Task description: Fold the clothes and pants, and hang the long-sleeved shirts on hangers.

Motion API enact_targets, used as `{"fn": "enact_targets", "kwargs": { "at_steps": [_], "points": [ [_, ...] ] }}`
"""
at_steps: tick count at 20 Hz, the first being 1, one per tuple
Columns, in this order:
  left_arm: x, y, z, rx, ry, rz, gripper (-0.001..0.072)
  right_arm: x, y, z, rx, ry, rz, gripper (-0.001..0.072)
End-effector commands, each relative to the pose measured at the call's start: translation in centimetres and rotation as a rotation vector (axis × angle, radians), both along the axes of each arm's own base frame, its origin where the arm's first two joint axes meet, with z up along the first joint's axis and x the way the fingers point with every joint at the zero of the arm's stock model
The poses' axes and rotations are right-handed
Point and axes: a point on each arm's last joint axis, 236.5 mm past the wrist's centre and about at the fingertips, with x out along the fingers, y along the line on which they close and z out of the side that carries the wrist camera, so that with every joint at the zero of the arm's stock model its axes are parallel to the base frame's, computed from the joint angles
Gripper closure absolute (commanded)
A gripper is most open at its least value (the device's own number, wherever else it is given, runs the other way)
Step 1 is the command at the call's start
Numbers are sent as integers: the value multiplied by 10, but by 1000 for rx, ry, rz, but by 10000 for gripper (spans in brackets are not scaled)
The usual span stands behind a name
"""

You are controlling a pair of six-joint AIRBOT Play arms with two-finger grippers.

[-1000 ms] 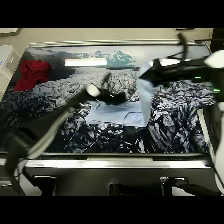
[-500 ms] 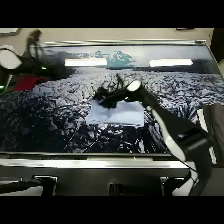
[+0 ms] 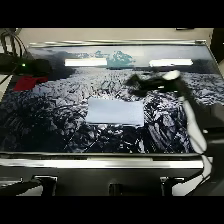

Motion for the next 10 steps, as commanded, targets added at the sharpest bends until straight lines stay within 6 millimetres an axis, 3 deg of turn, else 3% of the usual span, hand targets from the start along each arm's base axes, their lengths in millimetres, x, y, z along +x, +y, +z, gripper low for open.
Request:
{"fn": "enact_targets", "kwargs": {
  "at_steps": [1,2,4,6,10],
  "points": [
    [-2,2,1,8,-2,-1,683,-73,-155,-52,-301,301,8,39],
    [-2,2,2,8,-2,0,682,-86,-159,-64,-267,340,15,39],
    [-2,2,1,7,-2,0,682,-100,-137,-86,-165,335,47,71],
    [-2,2,2,3,0,4,682,-100,-105,-102,-61,286,51,108],
    [-2,0,2,-18,9,19,682,-92,-58,-110,88,226,84,108]
  ]
}}
